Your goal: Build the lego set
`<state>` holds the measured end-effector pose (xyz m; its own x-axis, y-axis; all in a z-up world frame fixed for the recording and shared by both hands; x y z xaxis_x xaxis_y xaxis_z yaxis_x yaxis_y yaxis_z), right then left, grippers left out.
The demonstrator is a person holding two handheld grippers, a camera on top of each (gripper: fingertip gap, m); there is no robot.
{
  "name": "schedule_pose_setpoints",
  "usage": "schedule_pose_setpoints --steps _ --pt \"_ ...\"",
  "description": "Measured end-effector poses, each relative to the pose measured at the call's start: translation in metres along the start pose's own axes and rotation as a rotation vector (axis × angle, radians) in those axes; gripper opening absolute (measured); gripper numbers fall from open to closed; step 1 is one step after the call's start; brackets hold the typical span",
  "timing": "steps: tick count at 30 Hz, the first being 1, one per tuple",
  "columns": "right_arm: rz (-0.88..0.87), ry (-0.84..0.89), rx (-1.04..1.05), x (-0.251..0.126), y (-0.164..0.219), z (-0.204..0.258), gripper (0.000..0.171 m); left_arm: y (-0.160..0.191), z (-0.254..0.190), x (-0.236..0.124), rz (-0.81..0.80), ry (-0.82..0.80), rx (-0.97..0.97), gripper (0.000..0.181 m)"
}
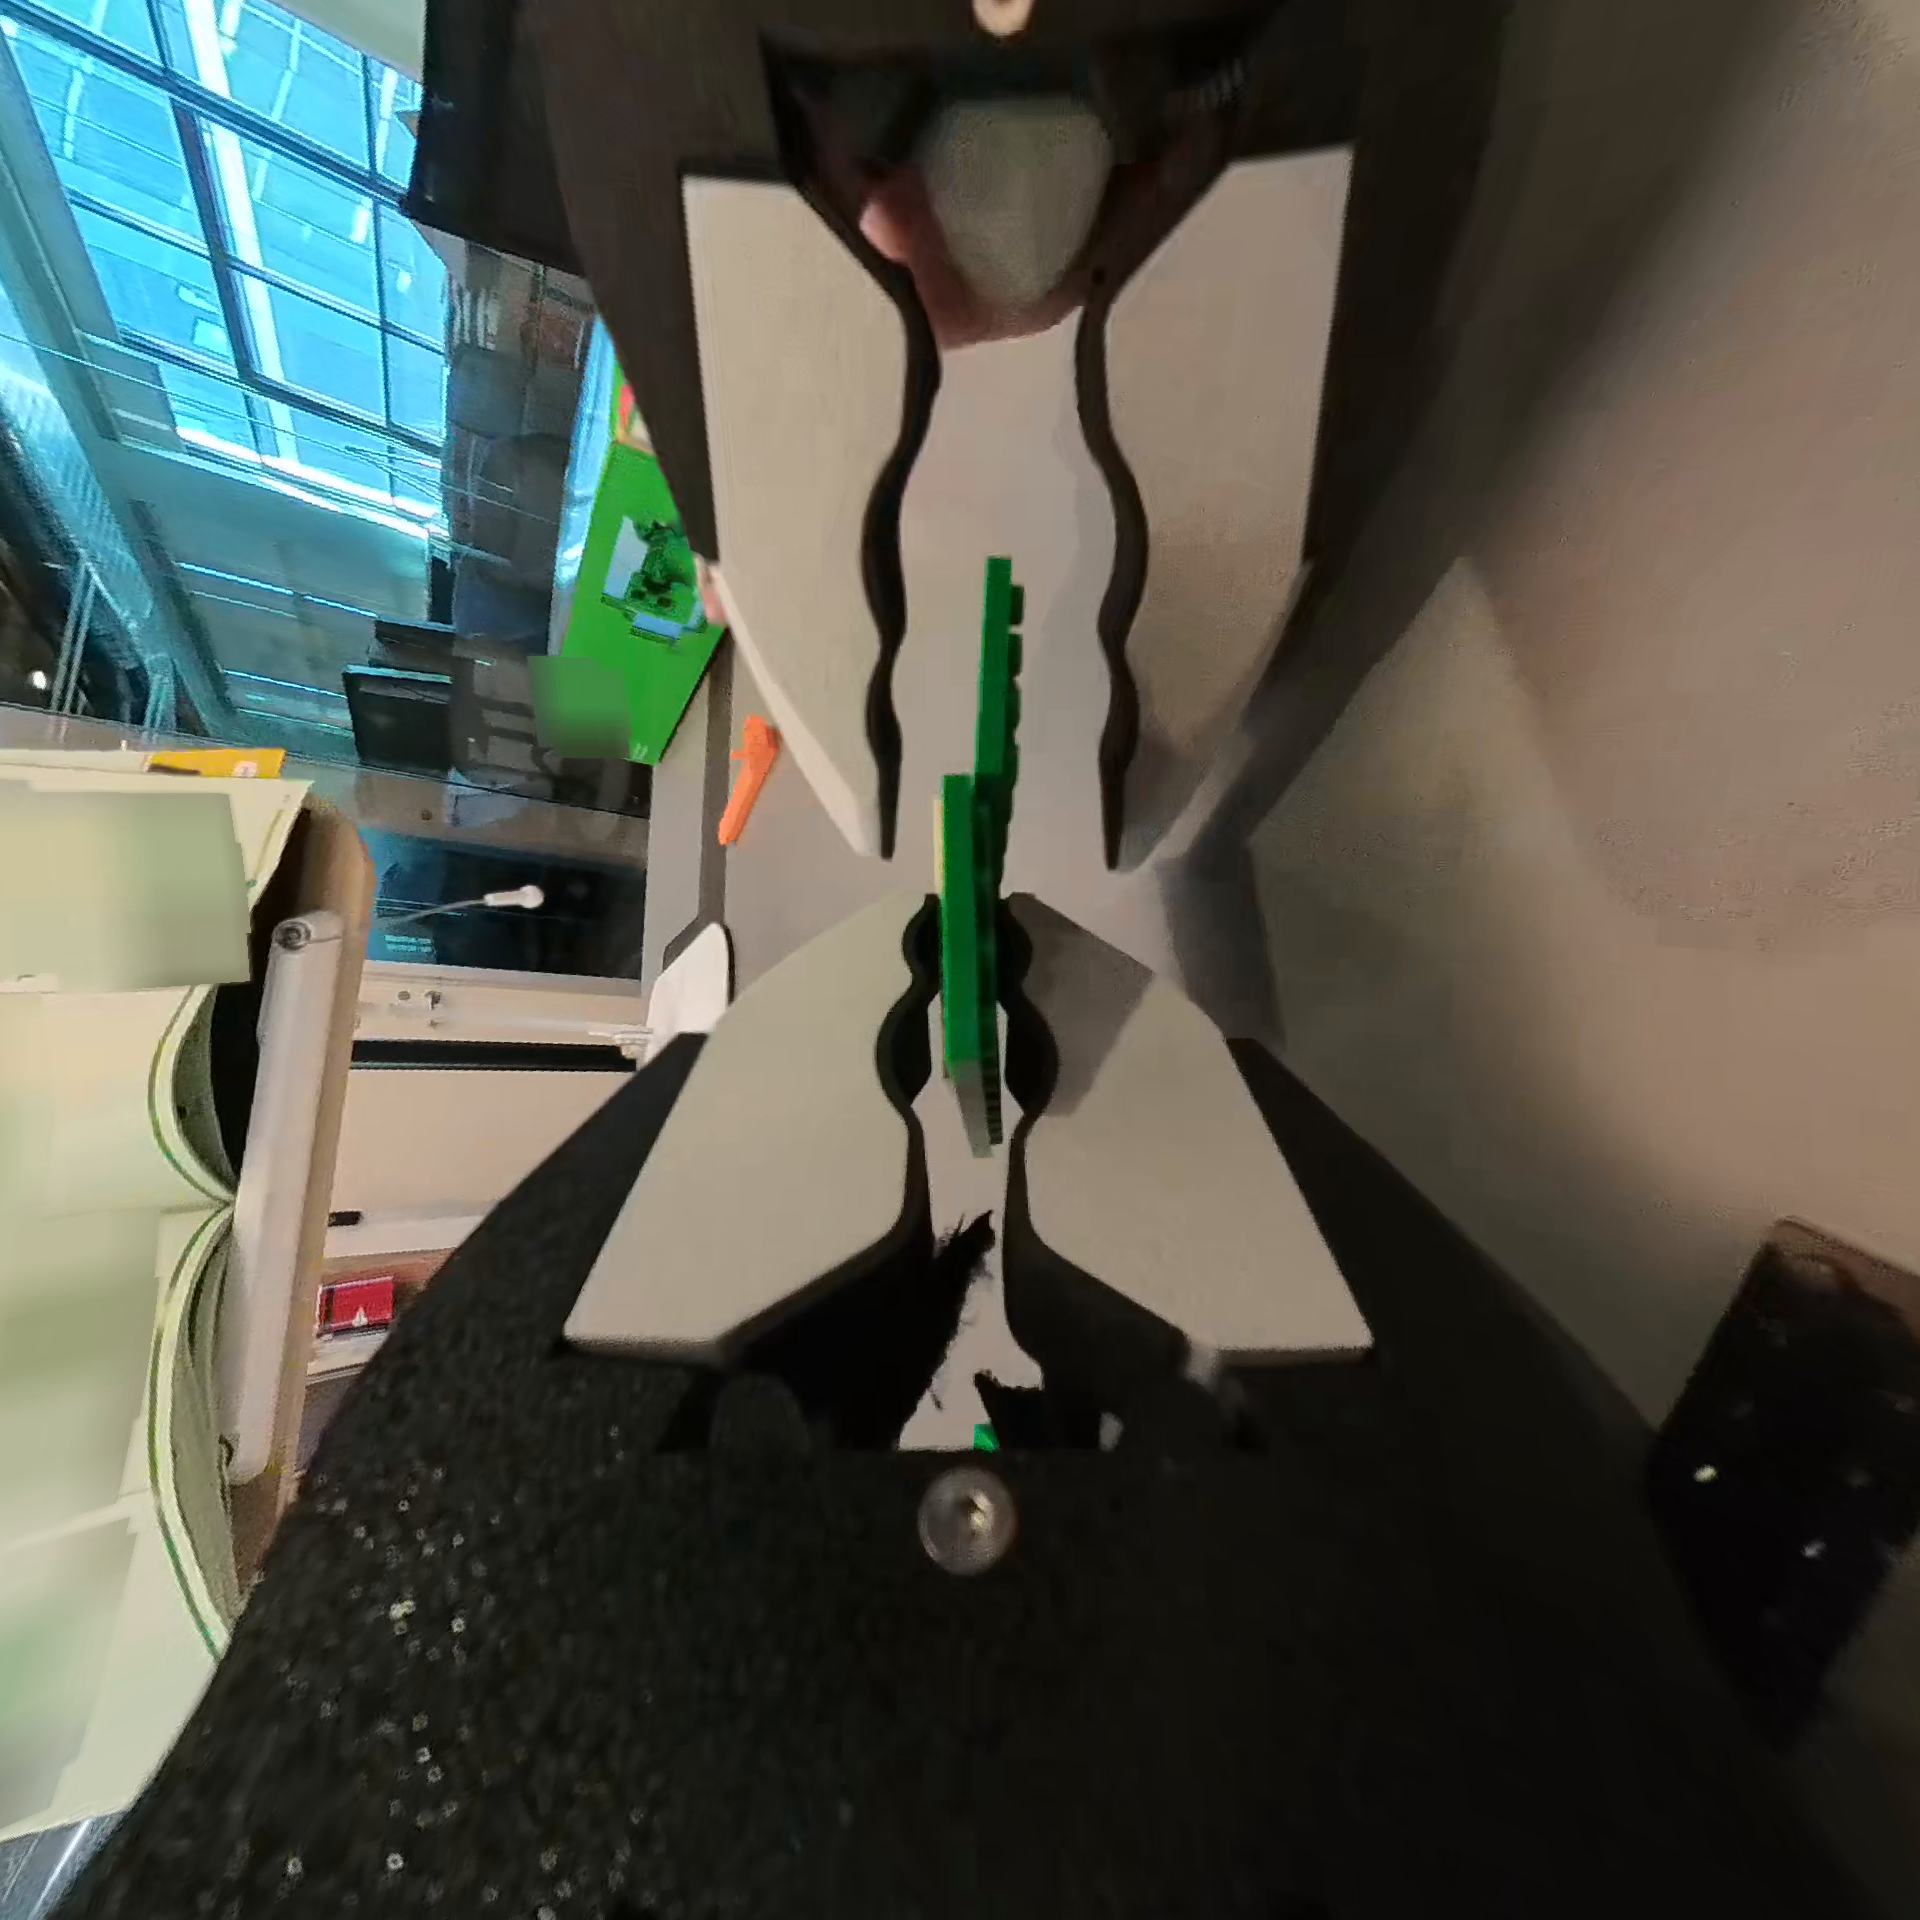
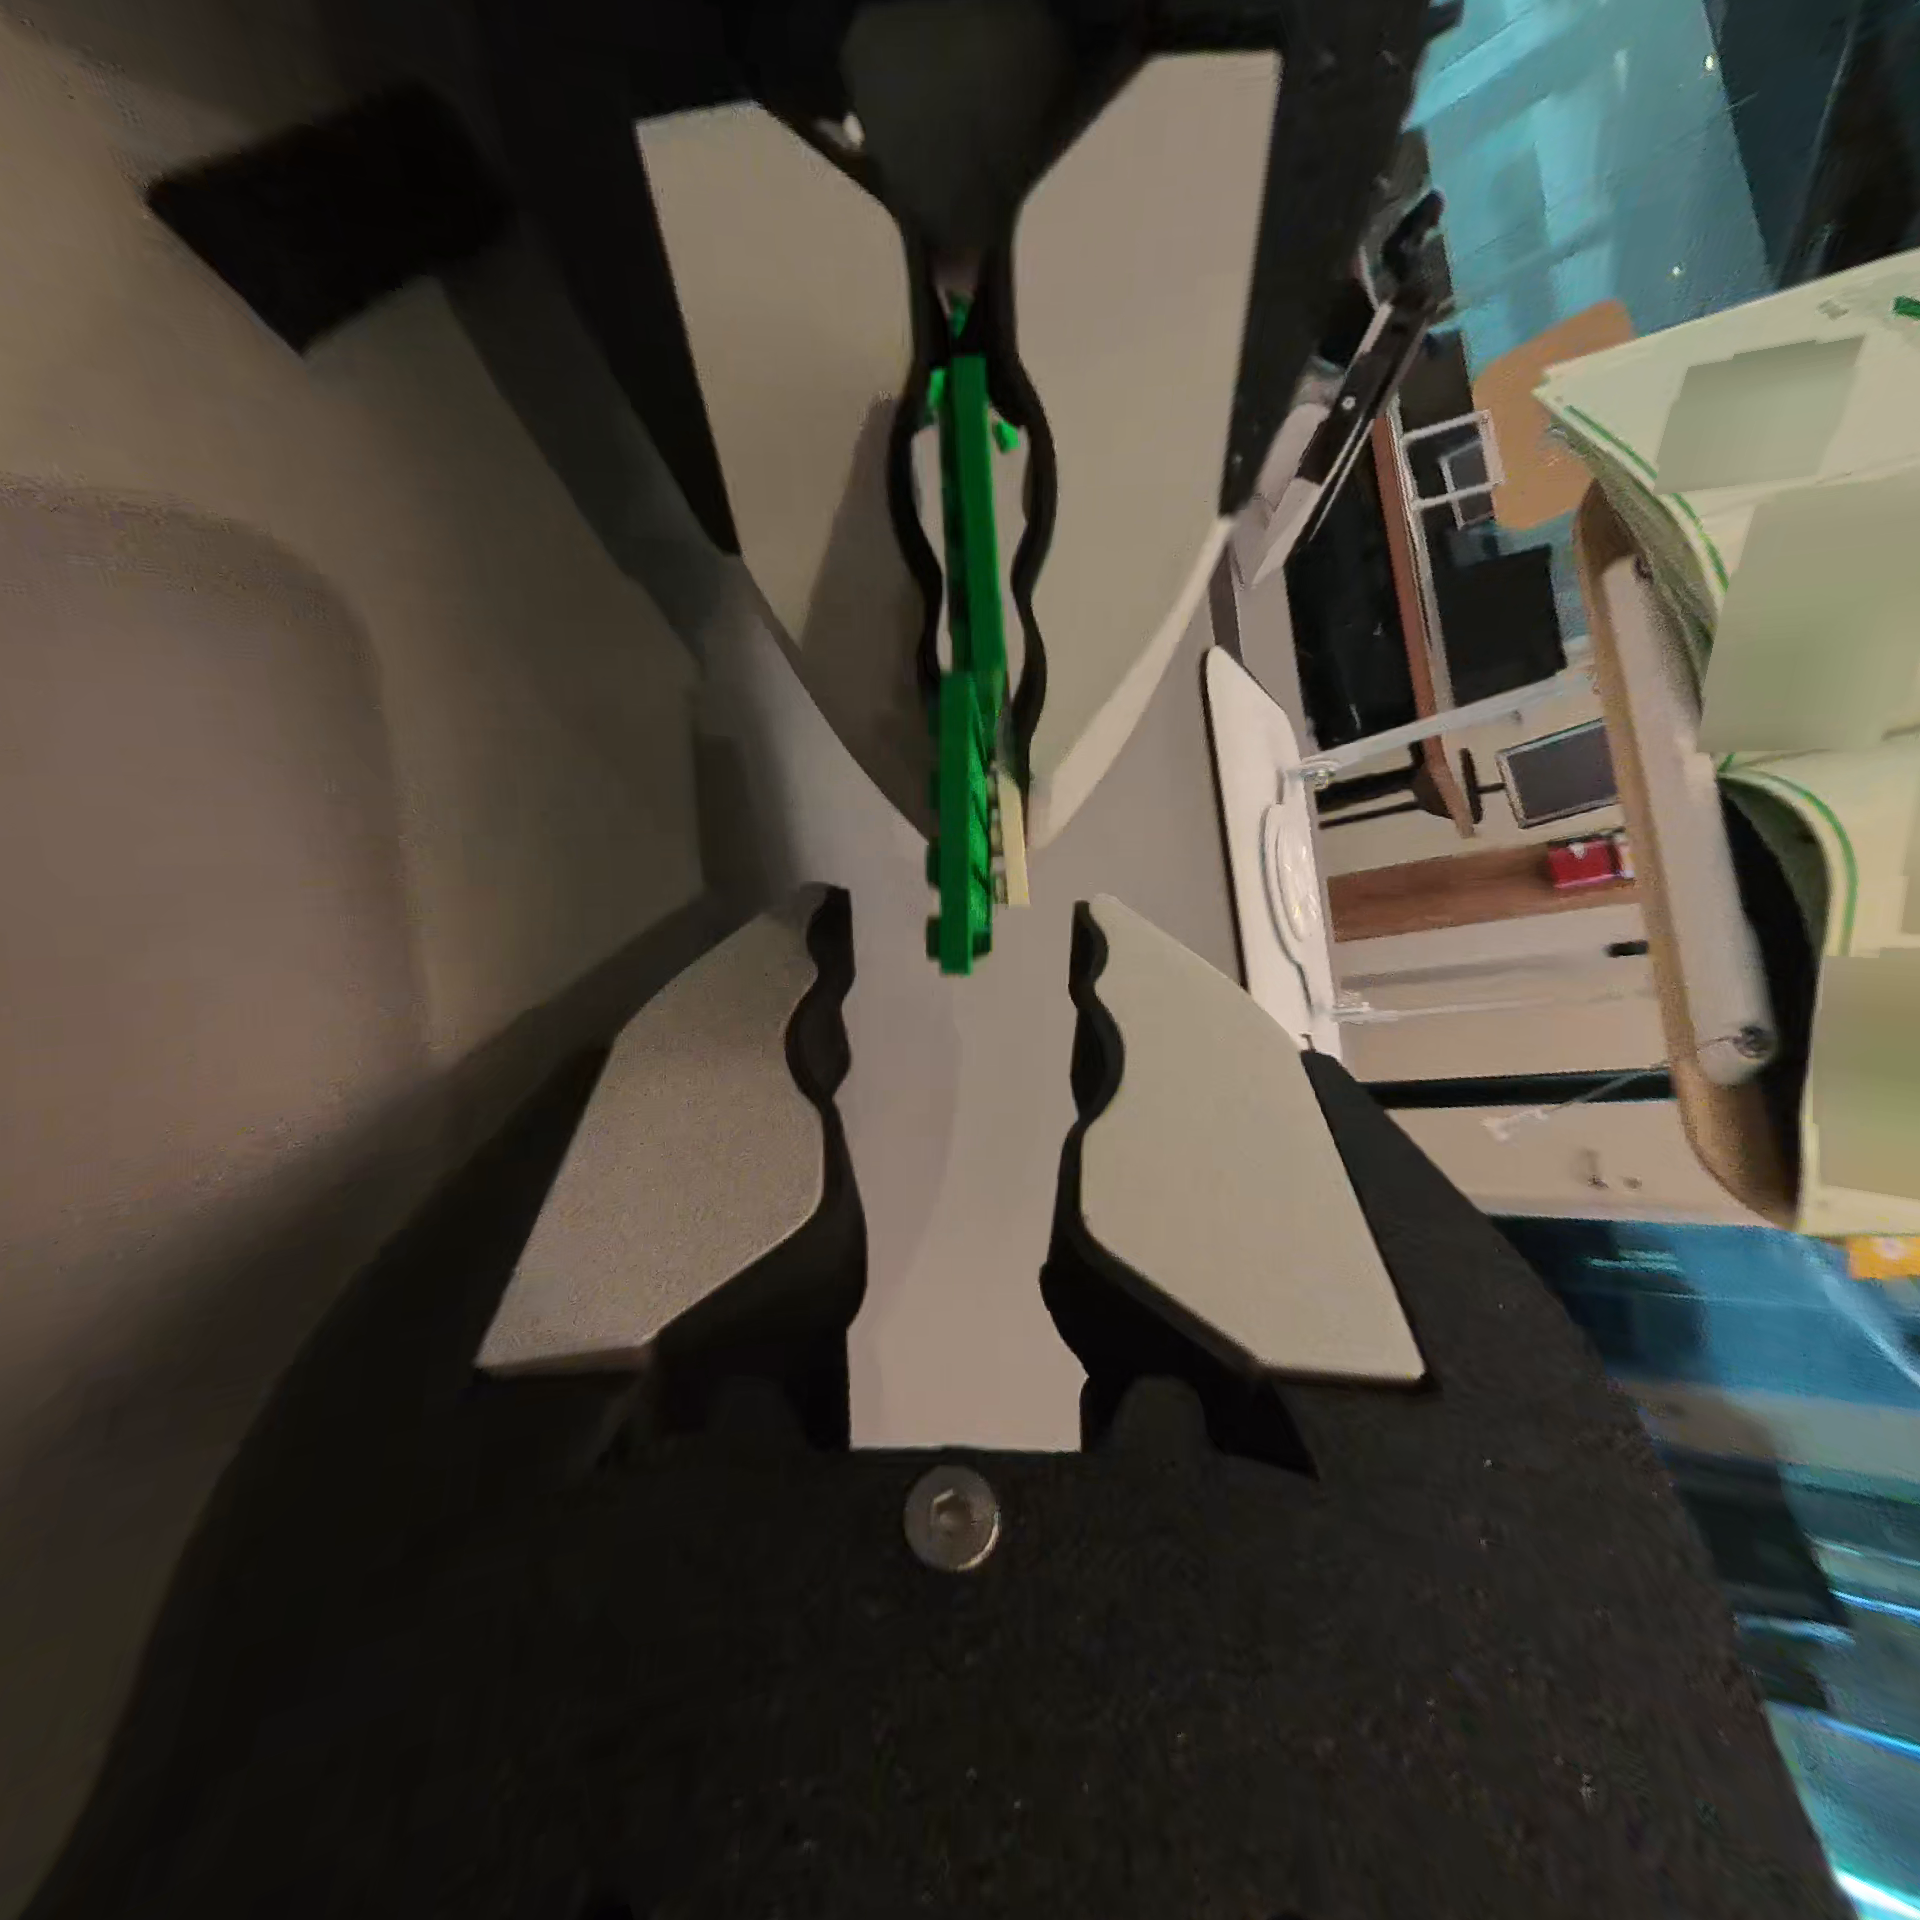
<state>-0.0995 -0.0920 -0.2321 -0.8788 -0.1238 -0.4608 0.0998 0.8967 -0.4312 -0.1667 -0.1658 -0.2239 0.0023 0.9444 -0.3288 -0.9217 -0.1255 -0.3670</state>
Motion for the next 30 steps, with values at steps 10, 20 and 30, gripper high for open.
schedule_pose_setpoints --steps 10,20,30 --pt "0.196 0.024 -0.069 0.010 -0.006 0.005 0.011 -0.002 -0.006 0.004 0.033 0.049 0.008 0.009" --pt "0.275 0.034 -0.131 0.009 -0.012 0.008 0.009 -0.003 -0.007 0.001 0.025 0.075 0.065 0.009" --pt "0.236 -0.060 0.000 0.012 -0.006 0.008 0.008 0.001 -0.011 0.006 -0.008 0.122 0.004 0.010"
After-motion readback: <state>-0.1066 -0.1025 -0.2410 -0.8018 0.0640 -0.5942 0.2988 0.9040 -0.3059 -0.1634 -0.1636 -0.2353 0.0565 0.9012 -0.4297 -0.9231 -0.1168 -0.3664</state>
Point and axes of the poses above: each gripper's, where its closed fingertips meet, x out along the fingers, y out of its underside, z = x × y across the jaws, the point moved 7 cm from there along -x, back along the fingers, and after that the axes turned 4 degrees about -y, right-handed, at the moved point
